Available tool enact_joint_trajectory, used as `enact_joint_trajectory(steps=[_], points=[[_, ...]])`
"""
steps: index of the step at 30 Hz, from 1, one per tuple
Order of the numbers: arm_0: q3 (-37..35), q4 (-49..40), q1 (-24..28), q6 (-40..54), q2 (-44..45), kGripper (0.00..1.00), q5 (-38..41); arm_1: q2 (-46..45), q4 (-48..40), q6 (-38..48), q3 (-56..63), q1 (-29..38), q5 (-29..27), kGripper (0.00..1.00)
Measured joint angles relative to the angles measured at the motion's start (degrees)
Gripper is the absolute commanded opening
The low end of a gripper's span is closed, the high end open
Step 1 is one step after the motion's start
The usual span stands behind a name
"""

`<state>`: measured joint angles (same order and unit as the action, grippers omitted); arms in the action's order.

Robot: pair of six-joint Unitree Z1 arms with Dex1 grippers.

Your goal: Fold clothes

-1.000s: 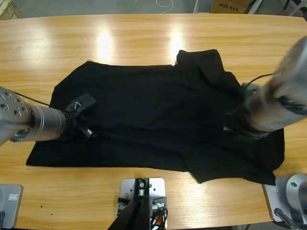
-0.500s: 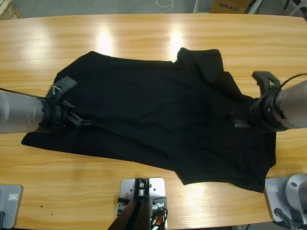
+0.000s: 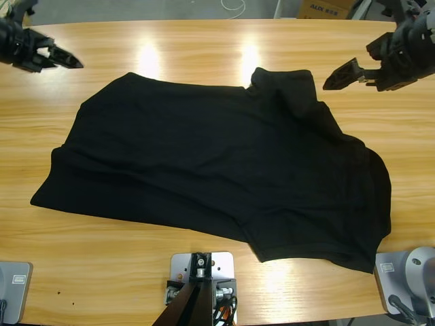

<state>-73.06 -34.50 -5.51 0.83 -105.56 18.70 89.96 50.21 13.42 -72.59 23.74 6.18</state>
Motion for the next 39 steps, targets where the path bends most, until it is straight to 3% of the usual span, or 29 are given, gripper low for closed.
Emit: enact_joint_trajectory(steps=[5,10,17,23,24,28,39], points=[[1.5,1.7,5.8,-9.4,-4.6,0.881,5.8,2.2,0.0,0.0,0.0,-0.4,1.1,0.977],[1.6,8.4,5.1,-13.8,-7.5,0.910,9.5,3.4,0.0,0.0,0.3,-0.5,1.5,0.977],[-1.6,8.3,-4.6,2.4,-11.2,0.908,8.4,3.4,-0.3,0.0,2.4,-0.5,1.6,0.977],[-1.8,4.0,-5.6,13.1,-12.9,0.884,-1.2,3.4,-0.3,0.0,4.1,-0.5,1.6,0.977],[-2.0,3.8,-5.6,14.0,-12.9,0.775,-2.5,3.4,-0.3,0.0,4.2,-0.5,1.6,0.977],[-4.4,2.8,-6.0,15.0,-13.4,0.023,-4.5,3.4,-0.6,0.0,4.4,-0.5,1.6,0.977],[-6.9,-1.4,-7.4,16.7,-16.3,0.000,0.0,3.4,-1.0,0.2,4.8,-0.5,1.6,0.978]])
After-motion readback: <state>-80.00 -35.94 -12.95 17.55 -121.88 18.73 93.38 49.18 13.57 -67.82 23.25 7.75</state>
